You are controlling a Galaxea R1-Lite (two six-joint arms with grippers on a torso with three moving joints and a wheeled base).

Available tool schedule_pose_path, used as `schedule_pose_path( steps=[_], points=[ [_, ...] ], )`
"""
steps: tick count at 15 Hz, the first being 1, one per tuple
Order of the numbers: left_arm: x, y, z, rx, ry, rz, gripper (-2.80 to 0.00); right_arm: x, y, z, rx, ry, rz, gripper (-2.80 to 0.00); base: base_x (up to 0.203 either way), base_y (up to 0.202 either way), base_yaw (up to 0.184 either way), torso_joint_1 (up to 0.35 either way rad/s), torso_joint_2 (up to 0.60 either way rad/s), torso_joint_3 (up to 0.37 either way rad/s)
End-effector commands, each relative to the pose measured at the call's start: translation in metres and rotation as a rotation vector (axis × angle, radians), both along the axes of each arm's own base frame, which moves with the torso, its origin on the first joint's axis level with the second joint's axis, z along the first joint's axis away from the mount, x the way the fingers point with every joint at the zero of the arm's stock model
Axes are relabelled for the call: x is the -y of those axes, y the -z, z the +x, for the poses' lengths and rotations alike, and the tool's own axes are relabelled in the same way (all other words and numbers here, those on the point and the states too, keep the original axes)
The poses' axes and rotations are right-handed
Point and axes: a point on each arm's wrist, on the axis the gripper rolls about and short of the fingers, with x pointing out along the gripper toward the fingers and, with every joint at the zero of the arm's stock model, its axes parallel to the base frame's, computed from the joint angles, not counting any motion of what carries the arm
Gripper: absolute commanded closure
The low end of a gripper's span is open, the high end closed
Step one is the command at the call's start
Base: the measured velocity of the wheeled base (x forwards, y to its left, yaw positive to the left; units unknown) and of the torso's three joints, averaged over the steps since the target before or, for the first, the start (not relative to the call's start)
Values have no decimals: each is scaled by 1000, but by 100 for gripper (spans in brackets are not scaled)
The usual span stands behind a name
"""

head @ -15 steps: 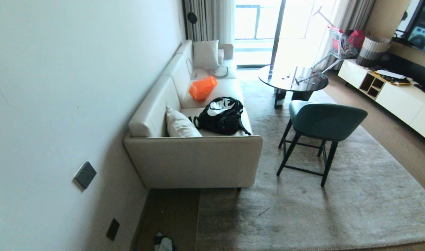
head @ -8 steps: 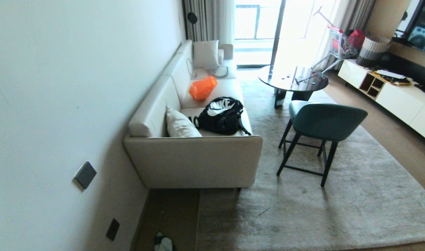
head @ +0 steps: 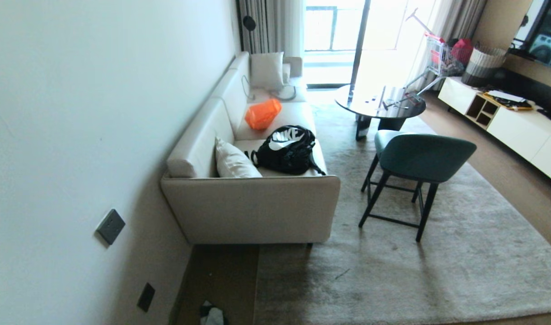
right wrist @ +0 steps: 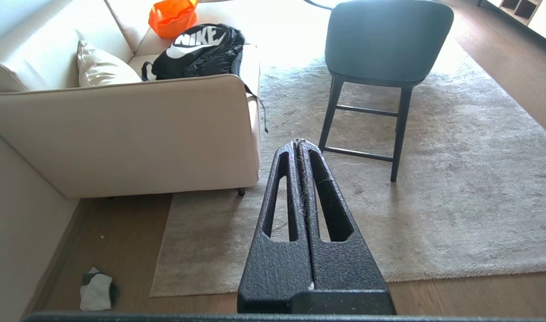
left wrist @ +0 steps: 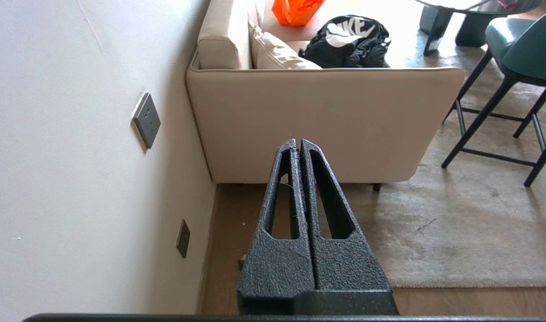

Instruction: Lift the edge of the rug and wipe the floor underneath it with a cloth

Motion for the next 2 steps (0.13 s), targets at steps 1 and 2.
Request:
schedule_pose_path(
  steps=[1, 2],
  points=[
    [0, 0, 0, 1, 0, -1, 0, 0, 0, 0, -1, 0, 0, 0, 0, 0, 0, 0, 0, 0],
    [0, 0, 0, 0, 0, -1, 0, 0, 0, 0, -1, -1, 0, 0, 0, 0, 0, 0, 0, 0]
  ],
)
